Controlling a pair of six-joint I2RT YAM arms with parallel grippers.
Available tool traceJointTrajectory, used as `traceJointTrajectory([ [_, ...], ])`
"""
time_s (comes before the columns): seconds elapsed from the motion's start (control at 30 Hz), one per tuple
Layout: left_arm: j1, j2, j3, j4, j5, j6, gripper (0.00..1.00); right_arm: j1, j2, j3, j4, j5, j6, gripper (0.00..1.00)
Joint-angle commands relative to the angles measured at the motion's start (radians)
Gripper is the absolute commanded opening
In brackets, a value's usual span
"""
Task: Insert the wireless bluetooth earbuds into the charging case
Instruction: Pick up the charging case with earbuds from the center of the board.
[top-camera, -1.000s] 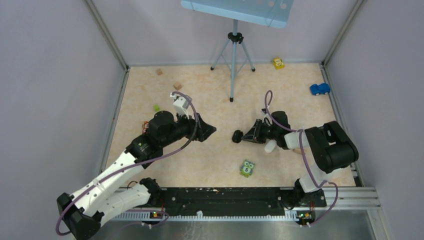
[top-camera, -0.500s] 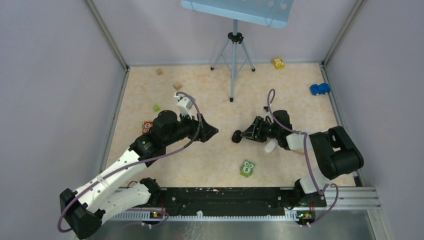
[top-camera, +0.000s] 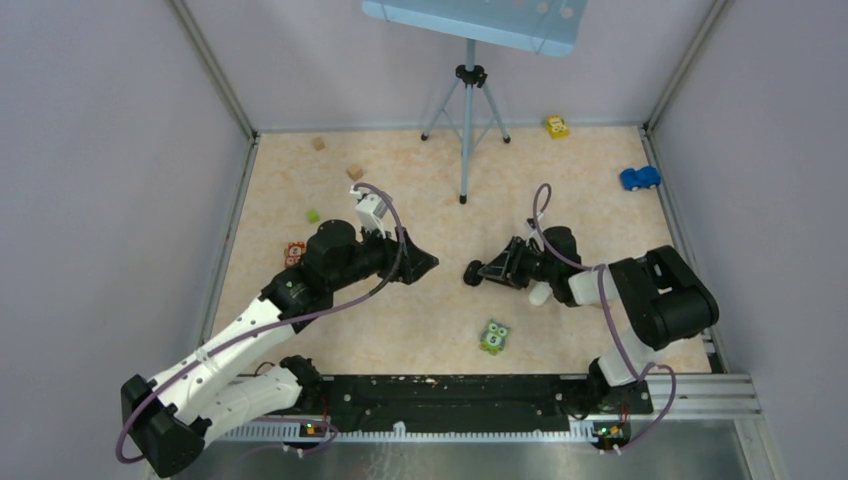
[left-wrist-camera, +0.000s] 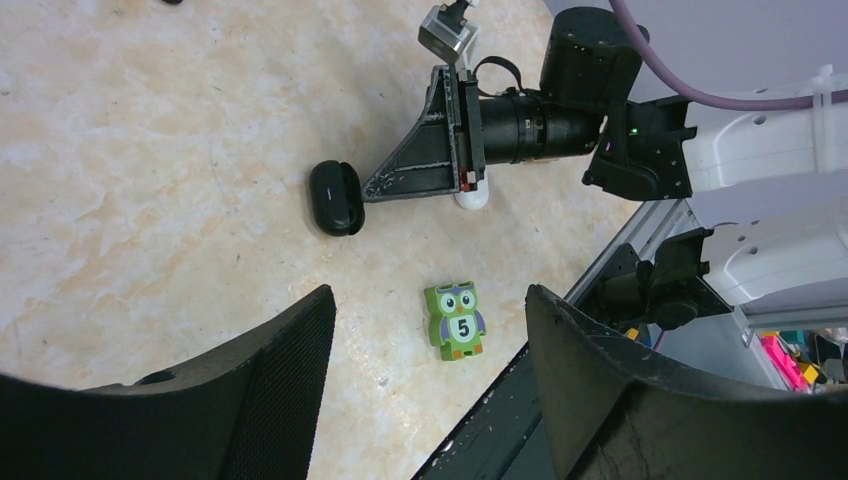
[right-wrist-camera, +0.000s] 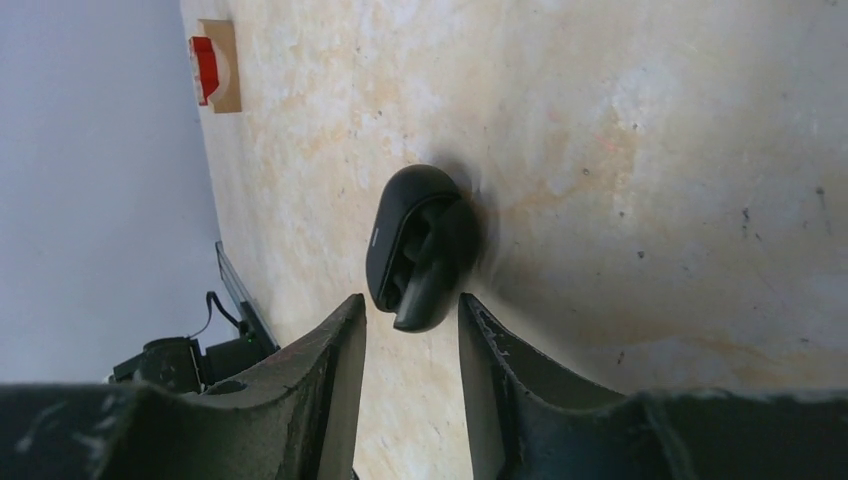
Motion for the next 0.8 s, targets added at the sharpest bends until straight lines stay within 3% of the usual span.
traceJointTrajectory([
  [0.0, 0.005, 0.002, 0.008, 0.047, 0.013, 0.000, 0.74, 0.014, 0.041, -0.013, 0.089, 0.012, 0.022, 0.36],
  [0.3, 0.005, 0.010, -0.001, 0.049, 0.018, -0.005, 0.74, 0.014, 0.075, -0.020, 0.147, -0.002, 0.037, 0.21],
  [0.6, 0.004, 0.016, -0.011, 0.063, 0.026, -0.012, 0.74, 0.015, 0.034, -0.022, 0.103, -0.005, 0.006, 0.11],
  [0.7, 0.005, 0.022, -0.016, 0.070, 0.036, -0.017, 0.74, 0.015, 0.034, -0.022, 0.095, -0.006, -0.001, 0.11],
  [0.77, 0.005, 0.021, -0.018, 0.070, 0.035, -0.019, 0.74, 0.014, 0.025, -0.031, 0.114, -0.010, 0.006, 0.18],
])
